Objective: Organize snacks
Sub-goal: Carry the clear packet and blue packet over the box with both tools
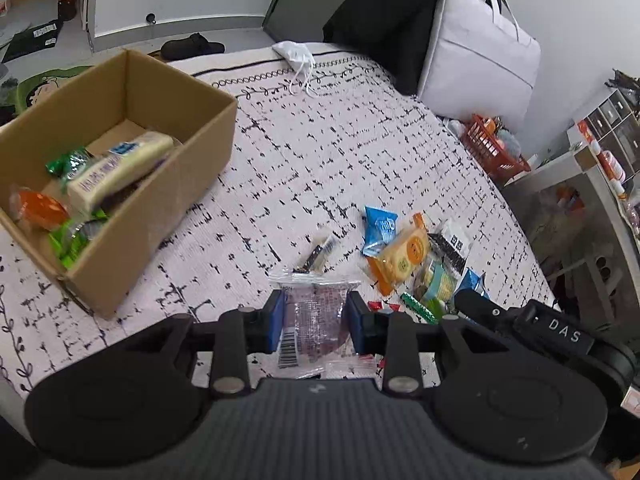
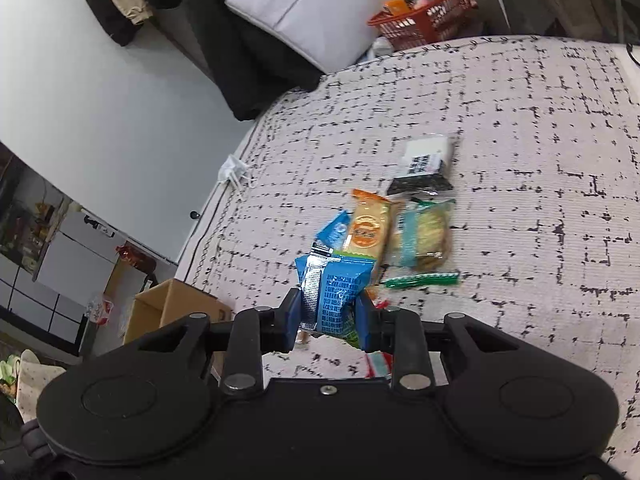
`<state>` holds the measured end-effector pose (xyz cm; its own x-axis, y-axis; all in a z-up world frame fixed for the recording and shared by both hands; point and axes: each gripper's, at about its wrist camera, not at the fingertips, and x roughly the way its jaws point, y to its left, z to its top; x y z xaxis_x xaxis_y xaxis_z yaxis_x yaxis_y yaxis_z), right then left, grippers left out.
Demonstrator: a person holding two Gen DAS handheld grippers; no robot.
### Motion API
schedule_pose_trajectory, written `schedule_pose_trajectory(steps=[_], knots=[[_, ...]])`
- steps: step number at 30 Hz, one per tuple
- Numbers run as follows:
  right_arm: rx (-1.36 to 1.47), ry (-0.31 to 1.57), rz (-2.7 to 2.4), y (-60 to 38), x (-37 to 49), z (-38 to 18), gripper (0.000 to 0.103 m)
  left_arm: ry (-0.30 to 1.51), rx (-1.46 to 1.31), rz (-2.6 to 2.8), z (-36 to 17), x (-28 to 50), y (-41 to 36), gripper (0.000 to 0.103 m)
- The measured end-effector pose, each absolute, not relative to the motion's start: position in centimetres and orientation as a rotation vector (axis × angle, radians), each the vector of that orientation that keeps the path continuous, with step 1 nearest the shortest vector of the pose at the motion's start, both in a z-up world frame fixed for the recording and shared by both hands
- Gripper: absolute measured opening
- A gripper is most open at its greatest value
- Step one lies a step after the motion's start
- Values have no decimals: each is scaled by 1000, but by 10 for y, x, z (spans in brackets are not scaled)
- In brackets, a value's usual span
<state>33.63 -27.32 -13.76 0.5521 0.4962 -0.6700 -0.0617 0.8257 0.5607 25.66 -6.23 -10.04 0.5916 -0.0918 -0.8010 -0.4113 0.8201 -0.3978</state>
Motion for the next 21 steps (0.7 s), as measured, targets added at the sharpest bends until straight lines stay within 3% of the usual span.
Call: schedule_pose_trajectory(steps=[21], knots=[[370,897,339,-207,318,-113,28,877,-650,158,-74,244,13,32]])
